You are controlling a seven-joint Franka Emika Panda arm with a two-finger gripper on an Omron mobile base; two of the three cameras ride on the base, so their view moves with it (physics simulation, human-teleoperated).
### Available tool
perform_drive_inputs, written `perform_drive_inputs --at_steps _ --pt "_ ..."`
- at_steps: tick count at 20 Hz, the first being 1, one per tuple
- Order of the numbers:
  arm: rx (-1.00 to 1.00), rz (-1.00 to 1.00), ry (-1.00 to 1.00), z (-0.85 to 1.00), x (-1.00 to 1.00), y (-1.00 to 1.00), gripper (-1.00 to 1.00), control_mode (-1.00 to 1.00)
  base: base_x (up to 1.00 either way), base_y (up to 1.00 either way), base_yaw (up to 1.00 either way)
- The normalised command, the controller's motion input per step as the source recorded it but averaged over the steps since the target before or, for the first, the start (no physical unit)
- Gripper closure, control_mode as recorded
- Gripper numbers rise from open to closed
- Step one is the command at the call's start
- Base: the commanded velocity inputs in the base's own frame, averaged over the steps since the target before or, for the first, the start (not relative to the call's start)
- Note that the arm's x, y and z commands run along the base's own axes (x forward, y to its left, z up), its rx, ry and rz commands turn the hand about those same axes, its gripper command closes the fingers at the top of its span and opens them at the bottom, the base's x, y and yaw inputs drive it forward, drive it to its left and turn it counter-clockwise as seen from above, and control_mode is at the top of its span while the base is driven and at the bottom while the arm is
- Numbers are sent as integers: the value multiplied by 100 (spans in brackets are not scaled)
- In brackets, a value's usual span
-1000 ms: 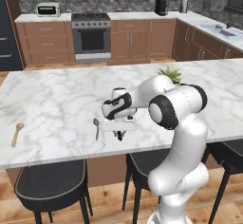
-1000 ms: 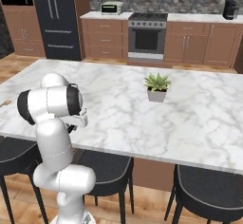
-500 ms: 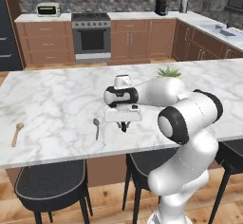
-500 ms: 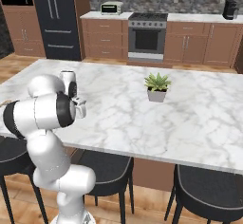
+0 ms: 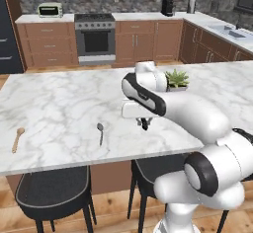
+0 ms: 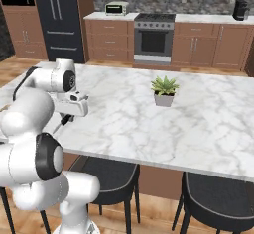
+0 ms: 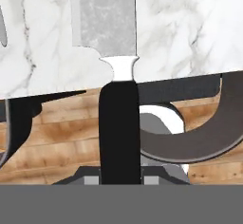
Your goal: Pick up the metallic utensils from the counter and place them in the open drawer. Make sure not to pick up any wooden utensils.
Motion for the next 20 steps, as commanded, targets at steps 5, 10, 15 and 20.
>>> perform_drive_inputs --at_steps 5,10,15,20 --pt "0 8 -3 88 -100 -30 100 -100 0 0 0" --pt "0 14 -7 59 -98 -5 100 -100 0 0 0" --pt "0 12 -5 58 -47 0 100 -100 0 0 0" --pt "1 2 -13 61 -3 -6 100 -100 0 0 0"
